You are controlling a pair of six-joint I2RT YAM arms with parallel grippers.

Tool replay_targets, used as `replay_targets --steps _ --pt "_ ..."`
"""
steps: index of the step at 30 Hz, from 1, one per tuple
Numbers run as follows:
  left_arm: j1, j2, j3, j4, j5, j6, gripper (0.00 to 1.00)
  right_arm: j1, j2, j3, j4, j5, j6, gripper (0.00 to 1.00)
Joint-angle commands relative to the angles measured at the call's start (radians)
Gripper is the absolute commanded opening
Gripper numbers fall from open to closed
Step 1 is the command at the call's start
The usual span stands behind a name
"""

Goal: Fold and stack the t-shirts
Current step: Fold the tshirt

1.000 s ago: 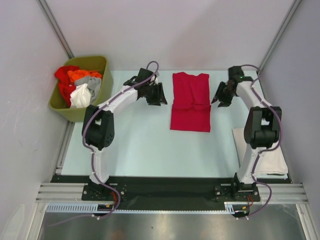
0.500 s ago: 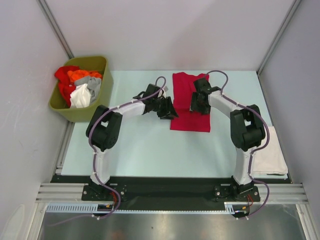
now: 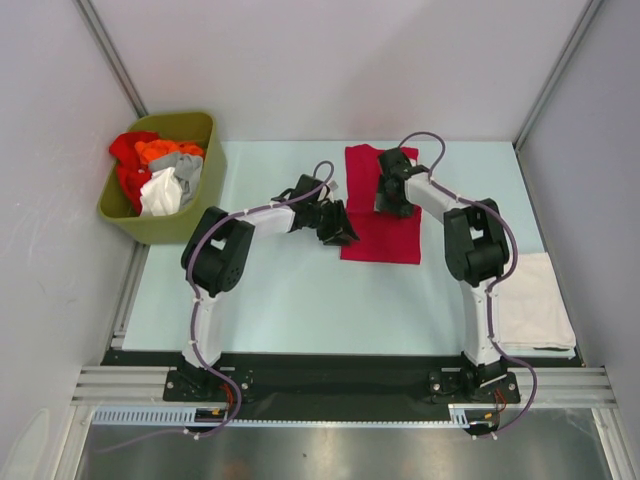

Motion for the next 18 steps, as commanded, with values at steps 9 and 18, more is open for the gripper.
replay_targets --steps 9,18 --pt "0.012 -0.092 0.096 -0.106 -0.031 0.129 0.46 -0.072 0.189 0.527 -0.147 0.023 -0.055 0.62" --pt "0.015 0.023 0.217 -0.045 0.011 0.086 0.46 -0.166 -0.118 0.112 -0.039 -0.255 -0.014 0.61"
